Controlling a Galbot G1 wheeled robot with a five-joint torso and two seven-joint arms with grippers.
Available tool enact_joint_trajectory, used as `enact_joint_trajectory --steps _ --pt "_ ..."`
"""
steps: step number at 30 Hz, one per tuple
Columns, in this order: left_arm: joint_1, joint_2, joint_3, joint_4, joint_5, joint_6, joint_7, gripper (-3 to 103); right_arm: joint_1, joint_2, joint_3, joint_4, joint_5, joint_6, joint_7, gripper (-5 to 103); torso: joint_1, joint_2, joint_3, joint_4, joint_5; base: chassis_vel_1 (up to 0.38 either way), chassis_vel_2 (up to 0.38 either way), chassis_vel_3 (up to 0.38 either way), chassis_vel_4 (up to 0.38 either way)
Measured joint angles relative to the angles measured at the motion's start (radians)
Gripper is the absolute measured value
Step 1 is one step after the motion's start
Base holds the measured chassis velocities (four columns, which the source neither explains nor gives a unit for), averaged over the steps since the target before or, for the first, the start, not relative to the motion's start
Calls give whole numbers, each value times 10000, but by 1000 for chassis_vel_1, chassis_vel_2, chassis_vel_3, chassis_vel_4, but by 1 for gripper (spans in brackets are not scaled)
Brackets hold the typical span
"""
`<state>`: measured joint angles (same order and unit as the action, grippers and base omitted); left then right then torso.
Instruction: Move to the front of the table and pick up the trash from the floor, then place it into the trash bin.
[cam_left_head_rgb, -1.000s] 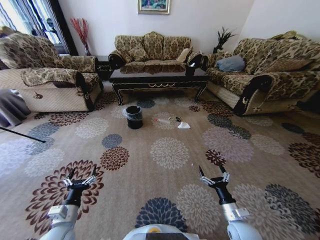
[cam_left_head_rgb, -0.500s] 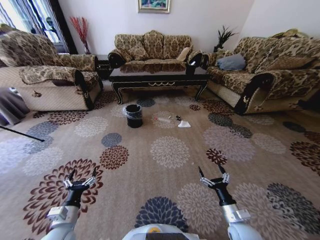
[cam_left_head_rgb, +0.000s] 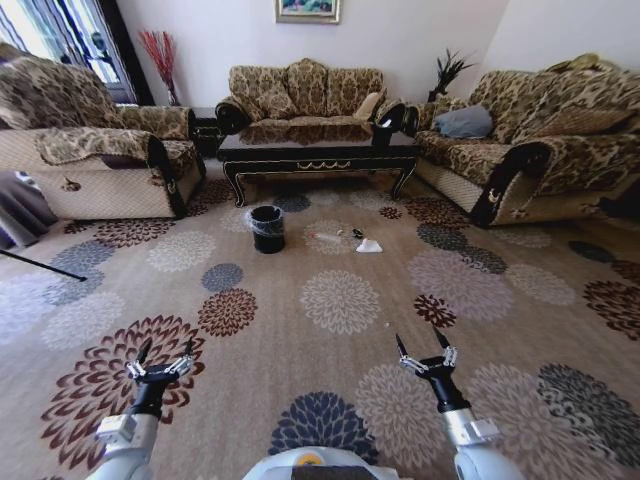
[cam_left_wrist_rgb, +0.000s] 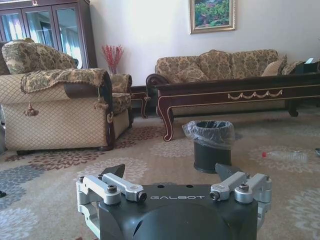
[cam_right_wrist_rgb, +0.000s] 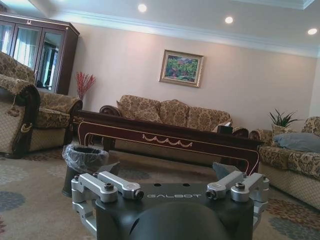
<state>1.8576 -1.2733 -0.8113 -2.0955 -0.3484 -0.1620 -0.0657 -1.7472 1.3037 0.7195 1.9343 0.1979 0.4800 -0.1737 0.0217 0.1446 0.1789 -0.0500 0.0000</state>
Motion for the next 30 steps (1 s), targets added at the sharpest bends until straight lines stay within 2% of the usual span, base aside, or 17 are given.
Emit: enact_joint_trajectory --steps 30 --pt "-31 -90 20 251 -43 24 -79 100 15 -61 -37 -185 -124 -50 -4 100 -183 -1162 -984 -1 0 -10 13 11 -13"
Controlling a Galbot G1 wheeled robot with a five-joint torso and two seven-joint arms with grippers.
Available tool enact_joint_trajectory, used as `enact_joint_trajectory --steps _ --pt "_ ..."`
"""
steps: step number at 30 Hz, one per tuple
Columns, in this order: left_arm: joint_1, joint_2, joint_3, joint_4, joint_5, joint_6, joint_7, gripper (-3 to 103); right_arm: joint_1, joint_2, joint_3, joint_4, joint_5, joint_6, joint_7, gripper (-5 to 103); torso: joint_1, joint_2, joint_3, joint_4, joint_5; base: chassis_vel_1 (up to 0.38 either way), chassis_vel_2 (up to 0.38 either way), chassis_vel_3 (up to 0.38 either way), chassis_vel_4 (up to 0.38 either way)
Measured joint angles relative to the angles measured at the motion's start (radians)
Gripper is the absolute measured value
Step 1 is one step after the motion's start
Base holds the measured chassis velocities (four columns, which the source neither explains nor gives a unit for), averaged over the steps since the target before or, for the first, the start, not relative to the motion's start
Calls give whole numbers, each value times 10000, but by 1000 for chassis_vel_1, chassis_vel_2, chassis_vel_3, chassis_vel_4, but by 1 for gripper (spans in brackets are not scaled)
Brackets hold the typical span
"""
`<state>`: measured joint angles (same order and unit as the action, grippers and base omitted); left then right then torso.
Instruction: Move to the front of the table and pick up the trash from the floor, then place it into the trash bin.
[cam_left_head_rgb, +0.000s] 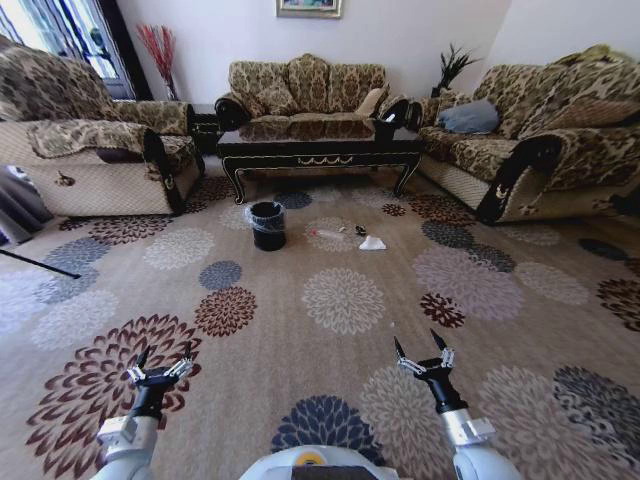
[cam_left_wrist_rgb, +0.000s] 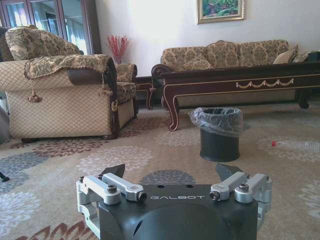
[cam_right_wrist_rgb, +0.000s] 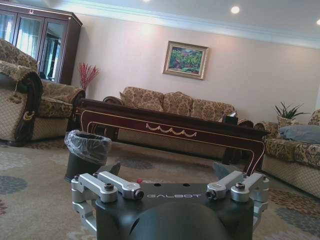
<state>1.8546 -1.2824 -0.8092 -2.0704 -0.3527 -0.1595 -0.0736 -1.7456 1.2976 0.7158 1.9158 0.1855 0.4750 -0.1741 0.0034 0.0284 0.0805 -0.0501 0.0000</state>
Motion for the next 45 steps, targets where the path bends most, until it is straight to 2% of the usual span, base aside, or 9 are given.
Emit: enact_joint_trajectory --steps 5,11,45 --pt "-24 18 0 -4 -7 4 0 100 32 -18 29 22 36 -32 7 100 -10 -249 -233 0 0 -30 45 44 -33" --pt "-13 3 9 -47 -6 34 -2 100 14 12 31 25 80 -38 12 100 -26 -288 -364 0 1 -61 54 46 -53" --pt "12 -27 0 192 23 -365 -67 100 29 36 -93 -96 55 -55 -101 100 -18 -288 -294 1 0 -109 101 108 -109"
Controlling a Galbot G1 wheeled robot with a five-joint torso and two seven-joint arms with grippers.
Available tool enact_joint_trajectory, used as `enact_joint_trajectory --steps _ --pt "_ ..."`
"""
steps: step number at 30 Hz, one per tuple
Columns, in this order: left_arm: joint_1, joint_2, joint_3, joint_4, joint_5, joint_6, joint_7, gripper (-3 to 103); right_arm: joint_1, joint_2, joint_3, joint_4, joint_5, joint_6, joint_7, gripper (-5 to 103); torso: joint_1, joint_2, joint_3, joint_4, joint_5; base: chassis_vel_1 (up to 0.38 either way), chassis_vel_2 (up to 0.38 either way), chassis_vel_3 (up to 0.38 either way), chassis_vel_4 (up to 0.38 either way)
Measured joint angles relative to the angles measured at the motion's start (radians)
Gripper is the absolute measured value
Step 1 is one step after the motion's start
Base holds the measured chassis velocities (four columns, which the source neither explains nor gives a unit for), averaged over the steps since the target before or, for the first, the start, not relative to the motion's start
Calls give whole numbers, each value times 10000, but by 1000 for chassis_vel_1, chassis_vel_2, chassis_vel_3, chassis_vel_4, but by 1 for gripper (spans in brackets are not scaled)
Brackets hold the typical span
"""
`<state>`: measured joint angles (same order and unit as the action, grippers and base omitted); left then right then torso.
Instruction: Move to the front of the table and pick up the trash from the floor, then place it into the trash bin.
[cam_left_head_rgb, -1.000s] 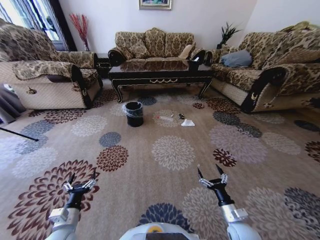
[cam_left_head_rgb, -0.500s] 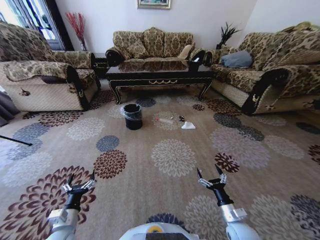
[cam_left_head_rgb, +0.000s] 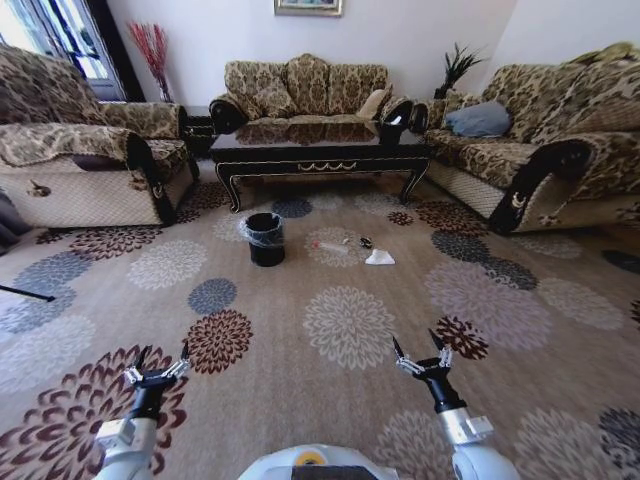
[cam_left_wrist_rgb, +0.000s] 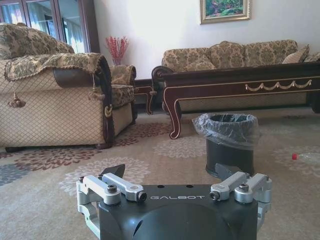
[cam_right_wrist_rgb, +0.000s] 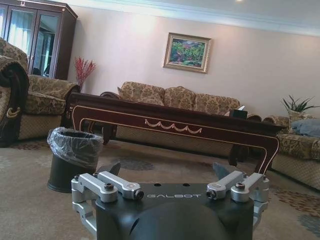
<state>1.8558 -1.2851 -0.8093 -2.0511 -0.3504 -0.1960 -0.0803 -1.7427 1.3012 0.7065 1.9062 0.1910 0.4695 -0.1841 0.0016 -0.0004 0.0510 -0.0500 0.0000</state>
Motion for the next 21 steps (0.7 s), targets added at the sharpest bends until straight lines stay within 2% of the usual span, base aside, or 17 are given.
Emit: enact_joint_trajectory --steps 21 --pt "4 -70 -61 140 9 -19 2 100 17 -51 -46 -33 -24 38 -104 100 4 -1 18 -2 2 -165 162 163 -166"
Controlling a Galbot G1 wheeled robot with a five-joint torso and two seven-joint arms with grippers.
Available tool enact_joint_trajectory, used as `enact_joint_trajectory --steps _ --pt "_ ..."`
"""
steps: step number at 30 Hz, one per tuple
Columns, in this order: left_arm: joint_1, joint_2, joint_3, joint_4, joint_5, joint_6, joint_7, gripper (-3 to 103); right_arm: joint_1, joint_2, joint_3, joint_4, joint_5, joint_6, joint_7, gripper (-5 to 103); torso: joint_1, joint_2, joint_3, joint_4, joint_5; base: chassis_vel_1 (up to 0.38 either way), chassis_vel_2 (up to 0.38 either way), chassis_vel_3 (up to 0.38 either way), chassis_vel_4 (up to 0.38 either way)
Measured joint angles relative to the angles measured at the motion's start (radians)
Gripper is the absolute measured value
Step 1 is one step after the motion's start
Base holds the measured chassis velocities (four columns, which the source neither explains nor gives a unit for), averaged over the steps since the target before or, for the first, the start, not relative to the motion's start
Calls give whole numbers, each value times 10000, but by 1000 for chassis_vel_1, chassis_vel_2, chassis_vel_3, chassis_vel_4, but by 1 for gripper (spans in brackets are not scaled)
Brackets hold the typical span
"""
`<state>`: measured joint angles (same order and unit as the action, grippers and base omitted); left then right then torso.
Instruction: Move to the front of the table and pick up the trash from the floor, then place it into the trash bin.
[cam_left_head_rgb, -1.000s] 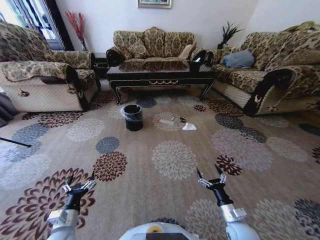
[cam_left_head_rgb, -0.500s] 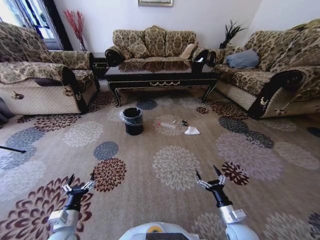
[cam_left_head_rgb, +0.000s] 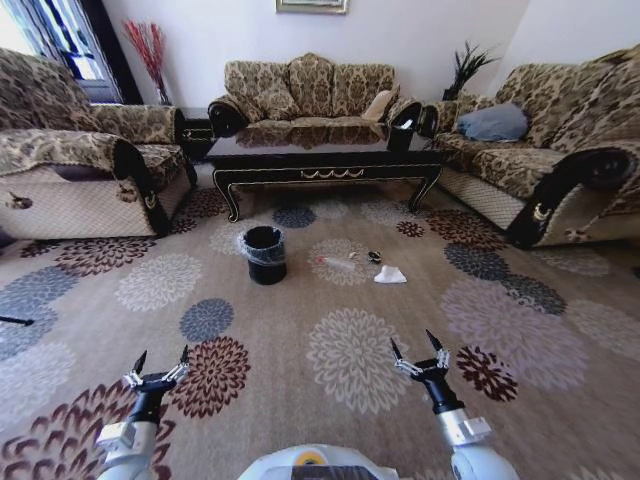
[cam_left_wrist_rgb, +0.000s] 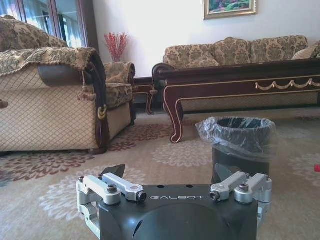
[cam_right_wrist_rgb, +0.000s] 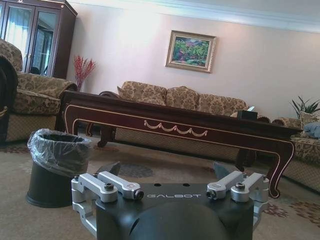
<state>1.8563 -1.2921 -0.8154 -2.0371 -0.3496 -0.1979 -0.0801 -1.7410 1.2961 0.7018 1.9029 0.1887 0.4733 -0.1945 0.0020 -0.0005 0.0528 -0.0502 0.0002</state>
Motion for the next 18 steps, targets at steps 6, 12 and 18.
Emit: enact_joint_trajectory --steps 6,12,18 --pt "2 15 -12 -12 6 7 0 100 62 -63 -9 -42 15 7 -5 100 0 0 3 5 1 -167 184 166 -168" --pt "-2 -24 14 -12 14 37 -5 100 60 -99 -45 -110 -54 73 -11 100 0 0 3 -2 -3 -193 173 184 -189" --pt "-26 -2 7 -77 82 212 -68 100 148 -69 -83 -131 -41 64 -15 100 0 0 6 4 -3 -199 198 197 -184"
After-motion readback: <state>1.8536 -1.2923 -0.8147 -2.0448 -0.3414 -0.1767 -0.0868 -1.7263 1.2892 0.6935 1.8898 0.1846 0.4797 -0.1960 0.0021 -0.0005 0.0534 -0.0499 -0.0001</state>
